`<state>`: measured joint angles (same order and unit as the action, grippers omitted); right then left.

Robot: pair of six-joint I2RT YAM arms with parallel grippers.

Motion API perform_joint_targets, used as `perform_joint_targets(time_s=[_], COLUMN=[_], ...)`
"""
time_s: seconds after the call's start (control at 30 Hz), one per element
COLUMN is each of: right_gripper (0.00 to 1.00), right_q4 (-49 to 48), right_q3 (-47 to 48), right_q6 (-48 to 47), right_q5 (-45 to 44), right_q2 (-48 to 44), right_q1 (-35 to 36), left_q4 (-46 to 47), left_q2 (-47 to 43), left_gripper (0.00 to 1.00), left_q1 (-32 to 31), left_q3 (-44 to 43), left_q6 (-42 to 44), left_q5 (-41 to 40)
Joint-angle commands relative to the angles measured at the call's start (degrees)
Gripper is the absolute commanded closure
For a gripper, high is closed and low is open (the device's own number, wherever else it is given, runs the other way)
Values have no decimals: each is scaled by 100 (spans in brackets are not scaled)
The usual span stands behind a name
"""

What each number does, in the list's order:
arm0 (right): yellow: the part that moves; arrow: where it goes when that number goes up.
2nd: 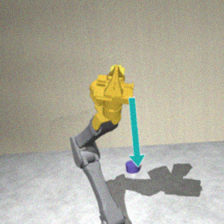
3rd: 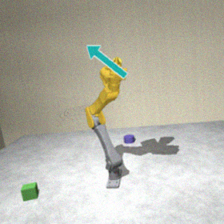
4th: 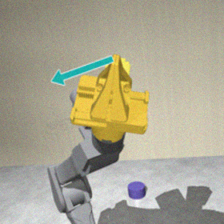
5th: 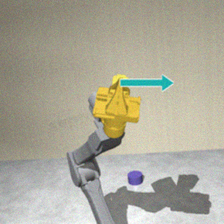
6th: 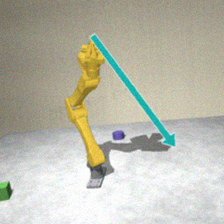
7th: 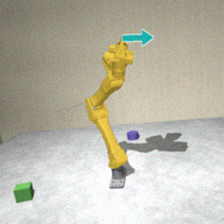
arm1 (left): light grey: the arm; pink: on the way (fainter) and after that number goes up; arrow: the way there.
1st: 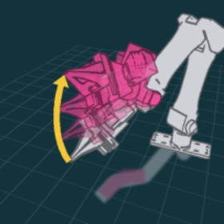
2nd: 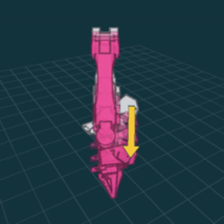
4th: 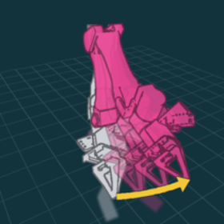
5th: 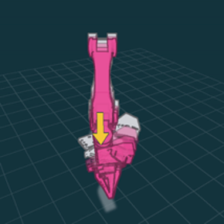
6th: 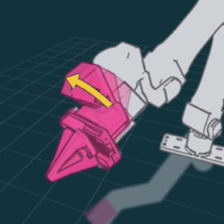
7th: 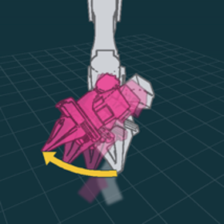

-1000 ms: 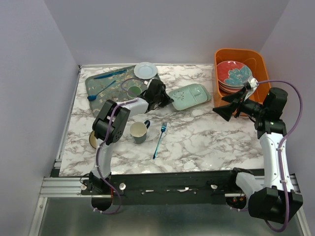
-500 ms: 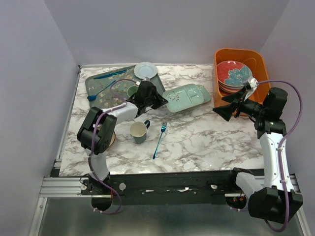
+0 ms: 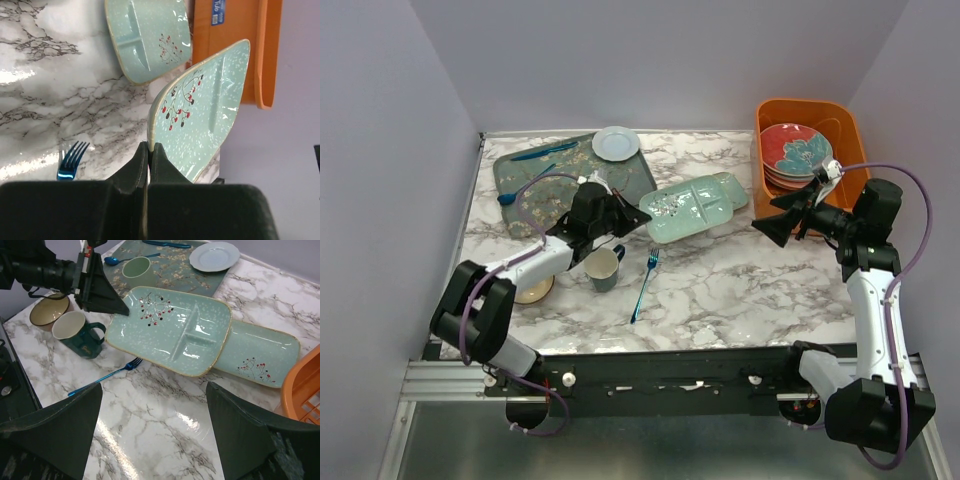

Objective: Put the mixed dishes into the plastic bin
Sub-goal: Pick up the plate at the center of the board.

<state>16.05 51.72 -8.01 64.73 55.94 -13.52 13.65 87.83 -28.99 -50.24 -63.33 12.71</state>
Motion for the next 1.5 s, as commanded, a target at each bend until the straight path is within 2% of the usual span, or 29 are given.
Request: perform_joint_targets(time_s=[0.0,0.2,0.47,0.67,0.8,1.2,1.27,1.47], right_gripper=[8,8,8,5,0,0,2,17], right_q4=[-76,-94,-269,-322,-366,-314,-243,-120], right_q3=[-66,-92,-101,-189,-216,-242,-198,-128], right_q6=[-34,115,931,1415,1819,1838,1803,1812], right_q5=[-49,347,453,278,-178,-540,-540,-575], right_q2=[39,206,698,830,918,1217,1287,1384], right_q1=[-28,-28,-19,104,253,763,824,930], left_q4=[982,1052,1210,1228,1237,1263,1254,1245], left_q2=[-811,-1461,-1971,-2042,-1989,-1787,-1761,-1699], left_gripper=[100,100,100,100,100,100,100,100], left_q1=[-10,-36,-220,-475,-625,-836,-854,-880], left_q3=[251,778,1174,1218,1148,911,875,796], left_q6=[-57,14,66,163,233,304,312,330], left_q5=[469,680,768,637,549,443,434,417])
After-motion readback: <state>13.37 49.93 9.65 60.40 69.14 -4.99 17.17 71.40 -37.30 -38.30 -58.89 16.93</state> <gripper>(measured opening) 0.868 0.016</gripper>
